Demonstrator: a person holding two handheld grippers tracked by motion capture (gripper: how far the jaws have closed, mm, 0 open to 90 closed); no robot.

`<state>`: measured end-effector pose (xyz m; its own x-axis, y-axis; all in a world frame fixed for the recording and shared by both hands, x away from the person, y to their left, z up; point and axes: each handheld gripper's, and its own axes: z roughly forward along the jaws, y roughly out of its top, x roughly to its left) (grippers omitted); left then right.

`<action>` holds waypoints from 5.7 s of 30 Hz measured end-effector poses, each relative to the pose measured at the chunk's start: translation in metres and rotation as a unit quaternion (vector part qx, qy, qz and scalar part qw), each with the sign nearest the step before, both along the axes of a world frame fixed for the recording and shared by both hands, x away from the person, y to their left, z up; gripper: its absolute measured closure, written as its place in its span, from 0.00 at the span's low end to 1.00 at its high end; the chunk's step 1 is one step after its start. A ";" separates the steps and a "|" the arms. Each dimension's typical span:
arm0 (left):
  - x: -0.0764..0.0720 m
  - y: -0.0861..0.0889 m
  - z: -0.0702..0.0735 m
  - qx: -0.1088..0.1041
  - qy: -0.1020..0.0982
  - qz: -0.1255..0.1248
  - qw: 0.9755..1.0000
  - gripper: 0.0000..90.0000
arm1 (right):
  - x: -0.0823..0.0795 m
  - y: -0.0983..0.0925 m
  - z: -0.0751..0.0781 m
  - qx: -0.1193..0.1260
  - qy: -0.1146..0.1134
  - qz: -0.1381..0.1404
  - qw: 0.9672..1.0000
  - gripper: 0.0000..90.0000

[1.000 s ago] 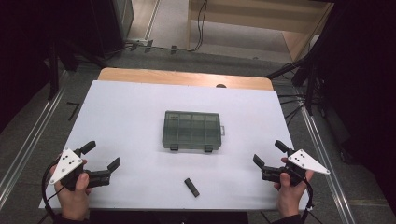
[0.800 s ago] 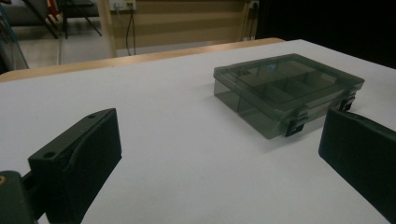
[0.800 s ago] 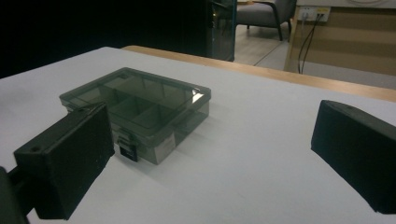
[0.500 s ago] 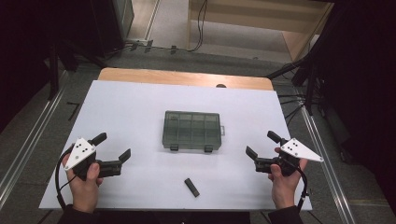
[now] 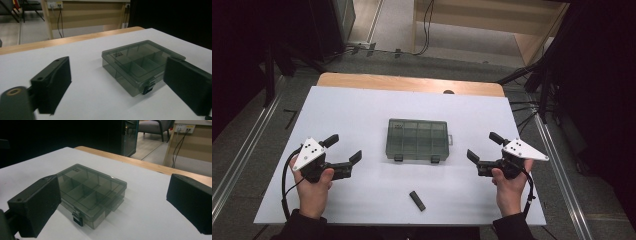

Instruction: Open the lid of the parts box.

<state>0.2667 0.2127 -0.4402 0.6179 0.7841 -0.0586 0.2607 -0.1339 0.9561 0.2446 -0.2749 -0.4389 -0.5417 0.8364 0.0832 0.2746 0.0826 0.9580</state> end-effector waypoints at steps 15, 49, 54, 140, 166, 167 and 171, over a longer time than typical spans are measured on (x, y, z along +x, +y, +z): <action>0.016 -0.024 0.008 -0.025 0.011 -0.026 0.999 0.44 | 0.017 0.006 0.006 0.029 0.017 0.028 0.999 0.26; 0.033 -0.045 -0.019 0.005 0.082 -0.118 0.990 0.99 | 0.042 0.056 -0.016 -0.070 0.088 0.108 0.988 0.98; 0.035 -0.041 -0.023 0.012 0.102 -0.127 0.987 0.99 | 0.042 0.046 -0.024 -0.074 0.097 0.103 0.987 0.98; 0.058 -0.052 -0.064 0.055 0.184 -0.150 0.970 0.99 | 0.054 0.037 -0.058 -0.143 0.184 0.137 0.963 0.98; 0.054 -0.055 -0.055 0.021 0.166 -0.163 0.972 0.99 | 0.051 0.033 -0.047 -0.104 0.166 0.132 0.972 0.98; 0.054 -0.055 -0.055 0.021 0.166 -0.163 0.972 0.99 | 0.051 0.033 -0.047 -0.104 0.166 0.132 0.972 0.98; 0.054 -0.055 -0.053 0.014 0.162 -0.168 0.972 0.99 | 0.051 0.033 -0.045 -0.103 0.165 0.131 0.972 0.98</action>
